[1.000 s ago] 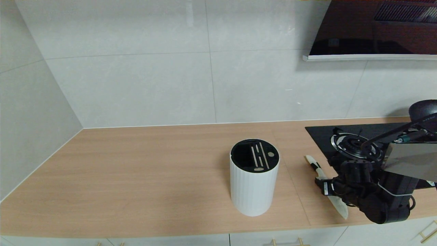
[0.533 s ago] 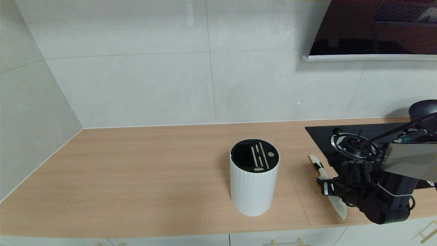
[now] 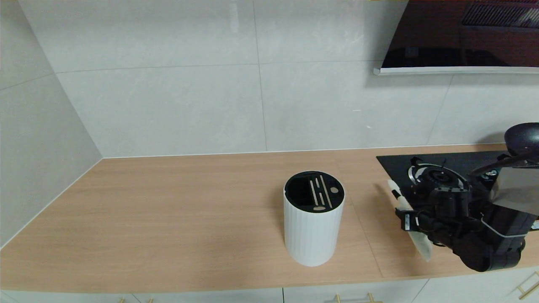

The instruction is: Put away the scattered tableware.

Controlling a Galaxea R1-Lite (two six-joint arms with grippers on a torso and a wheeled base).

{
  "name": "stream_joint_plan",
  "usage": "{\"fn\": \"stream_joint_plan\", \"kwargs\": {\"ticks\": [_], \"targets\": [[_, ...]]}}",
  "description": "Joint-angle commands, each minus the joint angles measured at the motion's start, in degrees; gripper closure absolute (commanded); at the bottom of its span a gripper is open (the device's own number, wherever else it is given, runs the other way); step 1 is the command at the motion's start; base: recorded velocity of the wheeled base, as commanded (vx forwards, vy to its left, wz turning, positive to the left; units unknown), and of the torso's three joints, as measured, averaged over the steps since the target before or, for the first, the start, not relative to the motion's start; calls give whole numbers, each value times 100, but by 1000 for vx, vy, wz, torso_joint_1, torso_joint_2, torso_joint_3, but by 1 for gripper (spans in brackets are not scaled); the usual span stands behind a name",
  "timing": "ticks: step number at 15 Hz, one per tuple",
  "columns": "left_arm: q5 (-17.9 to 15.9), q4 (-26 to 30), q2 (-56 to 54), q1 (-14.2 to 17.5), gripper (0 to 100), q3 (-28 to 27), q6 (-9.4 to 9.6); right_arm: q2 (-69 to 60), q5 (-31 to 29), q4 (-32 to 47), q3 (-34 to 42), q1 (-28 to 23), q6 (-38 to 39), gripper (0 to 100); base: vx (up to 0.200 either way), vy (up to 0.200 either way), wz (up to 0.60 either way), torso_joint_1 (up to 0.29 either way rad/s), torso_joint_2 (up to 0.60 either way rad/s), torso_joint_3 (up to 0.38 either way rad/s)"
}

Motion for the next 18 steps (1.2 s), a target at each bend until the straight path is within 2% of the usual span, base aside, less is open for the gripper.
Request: {"fn": "stream_joint_plan", "kwargs": {"ticks": [1, 3, 4, 5, 6, 7, 8, 10, 11, 12, 13, 14, 16, 18], "targets": [[0, -2, 0, 2, 0, 0, 28, -1057, 21, -22, 241, 10, 11, 100, 0, 0, 0, 0, 0, 0], [-53, -11, 0, 2, 0, -123, 98, -1549, 21, -13, 277, 28, 2, 100, 0, 0, 0, 0, 0, 0], [-220, 51, 26, -7, 0, -483, 195, -1795, 21, 40, 250, 54, 2, 100, 0, 0, 0, 0, 0, 0], [-747, 455, 686, -7, 0, -1310, 283, -2252, 30, 444, -119, 247, -7, 100, 0, 0, 0, 0, 0, 0], [-870, 605, 1099, -7, 0, -1626, 327, -2437, 21, 769, -330, 353, -7, 100, 0, 0, 0, 0, 0, 0], [-1160, 701, 2136, -7, 0, -2232, 388, -2885, 12, 1543, -752, 581, 11, 100, 0, 0, 0, 0, 0, 0], [-1442, 693, 2848, -7, 0, -2654, 406, -3149, 12, 1894, -875, 775, 28, 100, 0, 0, 0, 0, 0, 0], [-2048, 693, 4122, -60, 0, -3516, 424, -3606, -14, 2035, -866, 1276, 142, 100, 0, 0, 0, 0, 0, 0], [-2197, 675, 4685, -244, 0, -3858, 371, -3887, -14, 2052, -805, 1487, 160, 100, 0, 0, 0, 0, 0, 0], [-2189, 596, 5177, -648, 0, -4122, 221, -4168, -14, 2061, -717, 1671, 160, 100, 0, 0, 0, 0, 0, 0], [-2189, 411, 5546, -1079, 0, -4263, -121, -4414, -14, 2070, -611, 1891, 160, 100, 0, 0, 0, 0, 0, 0], [-2189, 42, 5854, -1571, 0, -4307, -631, -4625, -14, 2123, -541, 2067, 160, 100, 0, 0, 0, 0, 0, 0], [-2197, -925, 6293, -2485, 0, -4280, -1835, -5047, -14, 2729, -550, 2532, 160, 100, 0, 0, 0, 0, 0, 0], [-2224, -1733, 6565, -2731, 0, -4104, -2582, -5249, 21, 3221, -611, 2761, 160, 100, 0, 0, 0, 0, 0, 0]]}}
